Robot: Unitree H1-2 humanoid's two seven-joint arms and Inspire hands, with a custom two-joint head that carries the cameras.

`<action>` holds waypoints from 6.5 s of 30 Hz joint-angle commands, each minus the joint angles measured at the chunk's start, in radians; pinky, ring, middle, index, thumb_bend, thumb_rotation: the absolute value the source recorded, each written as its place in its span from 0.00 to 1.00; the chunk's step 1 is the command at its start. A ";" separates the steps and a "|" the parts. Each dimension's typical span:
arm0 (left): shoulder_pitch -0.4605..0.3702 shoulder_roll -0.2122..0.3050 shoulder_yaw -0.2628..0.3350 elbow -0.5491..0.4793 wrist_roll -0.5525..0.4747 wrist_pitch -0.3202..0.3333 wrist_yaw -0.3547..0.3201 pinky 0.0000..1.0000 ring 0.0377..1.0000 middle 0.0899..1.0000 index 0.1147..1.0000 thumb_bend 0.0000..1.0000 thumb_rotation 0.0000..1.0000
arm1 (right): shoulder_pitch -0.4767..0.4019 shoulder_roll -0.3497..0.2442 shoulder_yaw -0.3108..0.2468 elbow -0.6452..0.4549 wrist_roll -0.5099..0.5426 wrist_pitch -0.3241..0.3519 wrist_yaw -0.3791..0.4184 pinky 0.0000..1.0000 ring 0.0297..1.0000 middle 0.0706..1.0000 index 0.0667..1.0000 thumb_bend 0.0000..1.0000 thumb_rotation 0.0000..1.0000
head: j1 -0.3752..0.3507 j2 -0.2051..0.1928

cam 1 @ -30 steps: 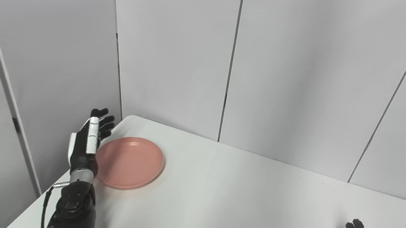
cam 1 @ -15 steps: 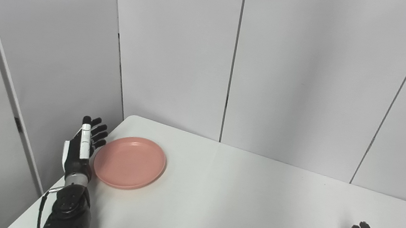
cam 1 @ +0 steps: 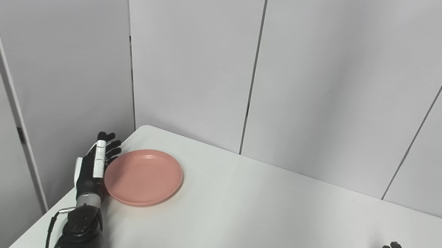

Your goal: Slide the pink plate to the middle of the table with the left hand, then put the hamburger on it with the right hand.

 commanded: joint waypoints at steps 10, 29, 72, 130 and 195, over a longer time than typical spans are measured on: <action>-0.036 0.017 -0.030 0.001 0.041 -0.058 0.035 0.84 0.82 0.79 0.78 0.87 1.00 | -0.014 -0.010 -0.001 -0.040 0.003 -0.013 0.015 1.00 1.00 1.00 1.00 0.50 0.97 | 0.002 0.005; -0.053 -0.082 -0.137 0.027 -0.003 -0.045 -0.070 0.80 0.78 0.75 0.75 0.88 1.00 | -0.012 -0.003 0.006 -0.059 0.000 0.008 0.007 1.00 1.00 1.00 1.00 0.50 0.97 | -0.031 0.021; 0.168 -0.392 -0.355 -0.292 -0.003 0.120 -0.244 0.93 0.92 0.91 0.89 0.81 1.00 | -0.037 0.095 0.052 0.005 -0.105 -0.053 -0.042 1.00 1.00 1.00 1.00 0.55 0.94 | -0.512 0.133; 0.219 -0.429 -0.421 -0.278 0.136 0.053 -0.179 1.00 1.00 1.00 1.00 0.71 1.00 | -0.149 -0.589 0.011 -0.259 -0.598 0.179 0.176 0.75 0.85 0.88 0.83 0.79 0.26 | -0.747 0.157; 0.232 -0.441 -0.429 -0.305 0.168 0.091 -0.174 1.00 1.00 1.00 1.00 0.74 1.00 | -0.207 -0.571 0.053 0.016 -0.763 0.024 0.020 0.30 0.35 0.41 0.48 0.52 0.00 | -0.698 0.182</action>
